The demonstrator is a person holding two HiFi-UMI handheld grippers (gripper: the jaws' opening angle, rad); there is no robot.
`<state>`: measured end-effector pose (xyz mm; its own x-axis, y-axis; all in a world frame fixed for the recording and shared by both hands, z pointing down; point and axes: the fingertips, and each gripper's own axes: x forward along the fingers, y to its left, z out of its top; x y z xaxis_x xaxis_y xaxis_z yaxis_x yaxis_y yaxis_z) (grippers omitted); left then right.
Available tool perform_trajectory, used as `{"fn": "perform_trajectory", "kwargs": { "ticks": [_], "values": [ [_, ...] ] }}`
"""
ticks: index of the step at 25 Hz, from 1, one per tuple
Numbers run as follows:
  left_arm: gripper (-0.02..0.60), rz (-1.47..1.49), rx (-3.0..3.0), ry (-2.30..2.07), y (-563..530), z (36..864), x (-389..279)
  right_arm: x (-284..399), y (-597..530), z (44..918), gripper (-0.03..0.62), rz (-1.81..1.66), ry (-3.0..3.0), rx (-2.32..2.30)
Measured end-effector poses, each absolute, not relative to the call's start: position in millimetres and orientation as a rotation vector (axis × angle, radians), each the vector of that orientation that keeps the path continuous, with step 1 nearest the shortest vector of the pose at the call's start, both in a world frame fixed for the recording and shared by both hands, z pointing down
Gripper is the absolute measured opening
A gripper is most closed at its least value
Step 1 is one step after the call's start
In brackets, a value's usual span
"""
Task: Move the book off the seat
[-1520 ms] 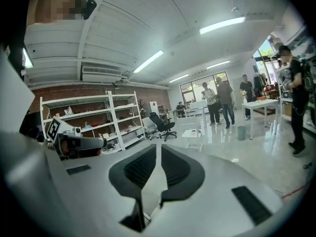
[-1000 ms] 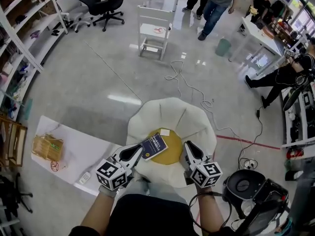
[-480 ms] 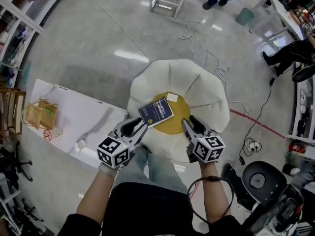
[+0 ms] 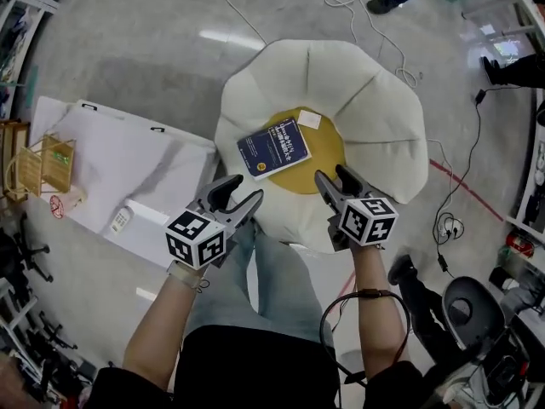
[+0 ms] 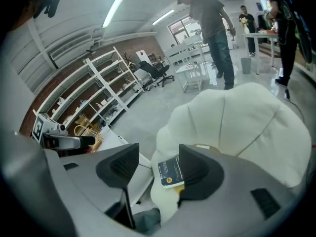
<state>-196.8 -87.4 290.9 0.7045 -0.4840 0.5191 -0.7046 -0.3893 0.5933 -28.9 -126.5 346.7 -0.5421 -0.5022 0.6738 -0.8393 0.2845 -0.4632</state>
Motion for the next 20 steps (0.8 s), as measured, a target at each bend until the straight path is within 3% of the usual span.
{"fn": "perform_trajectory", "kwargs": {
  "ticks": [20],
  "values": [
    [0.268,0.381,1.781,-0.89,-79.3,553.2,-210.6,-28.9,-131.6,592.4,0.342,1.178,-1.965,0.996]
  ]
}}
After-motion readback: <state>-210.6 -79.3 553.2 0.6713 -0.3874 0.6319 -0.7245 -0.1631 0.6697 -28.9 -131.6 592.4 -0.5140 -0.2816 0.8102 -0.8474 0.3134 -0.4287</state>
